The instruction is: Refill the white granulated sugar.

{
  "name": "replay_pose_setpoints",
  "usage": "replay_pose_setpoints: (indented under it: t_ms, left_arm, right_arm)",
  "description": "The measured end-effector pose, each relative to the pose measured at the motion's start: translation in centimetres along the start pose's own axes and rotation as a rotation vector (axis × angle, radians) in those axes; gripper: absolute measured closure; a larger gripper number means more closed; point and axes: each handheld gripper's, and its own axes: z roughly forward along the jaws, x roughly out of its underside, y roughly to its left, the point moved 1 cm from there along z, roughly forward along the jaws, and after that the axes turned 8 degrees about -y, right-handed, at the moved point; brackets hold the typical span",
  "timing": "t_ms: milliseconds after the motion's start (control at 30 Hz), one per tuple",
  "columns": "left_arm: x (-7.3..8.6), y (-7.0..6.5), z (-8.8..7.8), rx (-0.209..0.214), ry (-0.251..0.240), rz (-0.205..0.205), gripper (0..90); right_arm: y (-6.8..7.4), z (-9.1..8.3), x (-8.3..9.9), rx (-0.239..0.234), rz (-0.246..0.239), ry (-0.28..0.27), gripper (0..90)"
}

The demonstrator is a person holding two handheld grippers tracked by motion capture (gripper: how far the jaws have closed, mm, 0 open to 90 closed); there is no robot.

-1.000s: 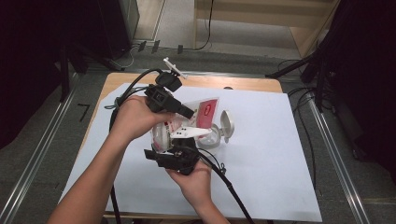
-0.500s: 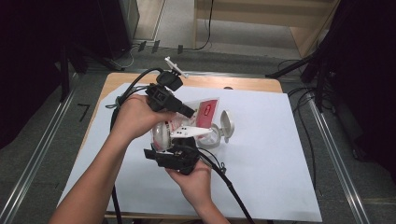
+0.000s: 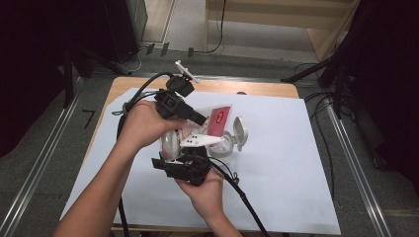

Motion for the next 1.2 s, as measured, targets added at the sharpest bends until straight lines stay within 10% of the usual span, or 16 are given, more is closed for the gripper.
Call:
replay_pose_setpoints:
  t_ms: [1200]
  left_arm:
    - [0.09,-0.13,0.03,0.000,-0.010,0.005,86.2]
  right_arm:
    - [0.02,0.06,0.14,0.002,-0.002,-0.011,64.0]
